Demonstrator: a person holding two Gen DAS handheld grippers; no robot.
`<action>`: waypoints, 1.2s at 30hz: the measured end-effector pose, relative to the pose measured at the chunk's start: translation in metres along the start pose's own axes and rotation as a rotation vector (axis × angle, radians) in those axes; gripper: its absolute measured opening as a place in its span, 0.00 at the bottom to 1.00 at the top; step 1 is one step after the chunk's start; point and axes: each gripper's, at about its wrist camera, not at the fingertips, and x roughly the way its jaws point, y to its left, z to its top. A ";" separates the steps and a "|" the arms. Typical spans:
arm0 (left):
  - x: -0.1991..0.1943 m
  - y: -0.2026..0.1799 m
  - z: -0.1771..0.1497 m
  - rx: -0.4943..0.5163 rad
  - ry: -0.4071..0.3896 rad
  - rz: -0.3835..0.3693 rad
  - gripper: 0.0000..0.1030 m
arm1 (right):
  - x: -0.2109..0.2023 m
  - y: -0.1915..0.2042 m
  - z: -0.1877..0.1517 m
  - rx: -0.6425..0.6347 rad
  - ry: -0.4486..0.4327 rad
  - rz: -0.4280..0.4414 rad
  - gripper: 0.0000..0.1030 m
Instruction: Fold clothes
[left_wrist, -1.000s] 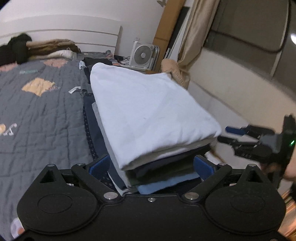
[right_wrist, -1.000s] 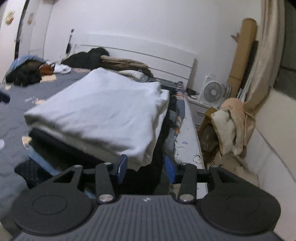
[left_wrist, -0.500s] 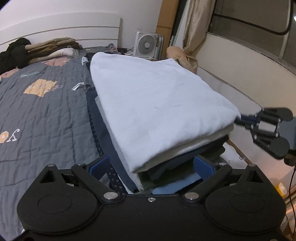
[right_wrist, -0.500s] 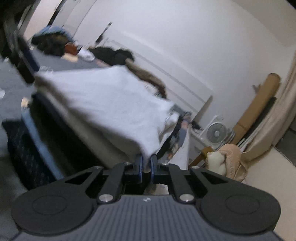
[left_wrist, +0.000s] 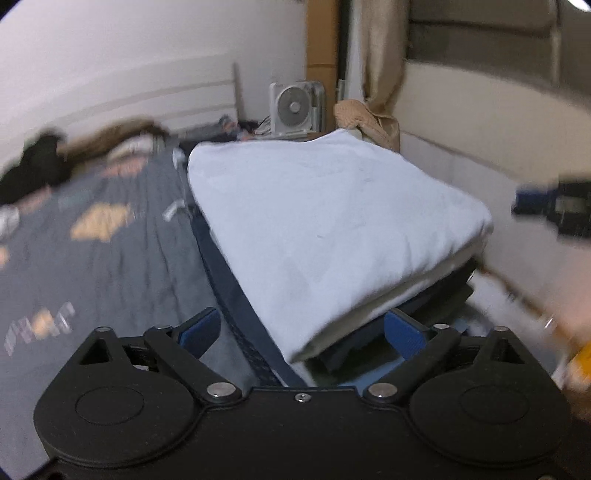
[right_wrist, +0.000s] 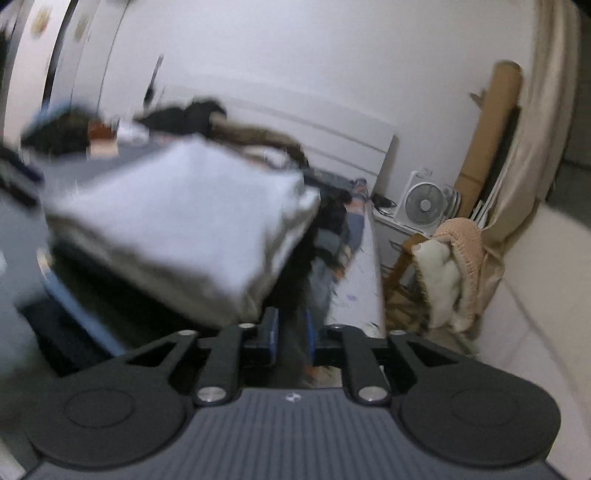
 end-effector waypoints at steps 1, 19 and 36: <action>0.001 -0.007 -0.002 0.058 -0.002 0.025 0.77 | -0.003 0.003 0.004 0.028 -0.019 0.020 0.28; 0.021 -0.047 -0.038 0.534 -0.011 0.232 0.16 | 0.051 0.010 -0.014 0.445 0.041 0.167 0.35; -0.064 0.004 -0.010 -0.003 -0.005 0.031 0.88 | 0.022 0.000 0.002 0.599 0.109 0.079 0.57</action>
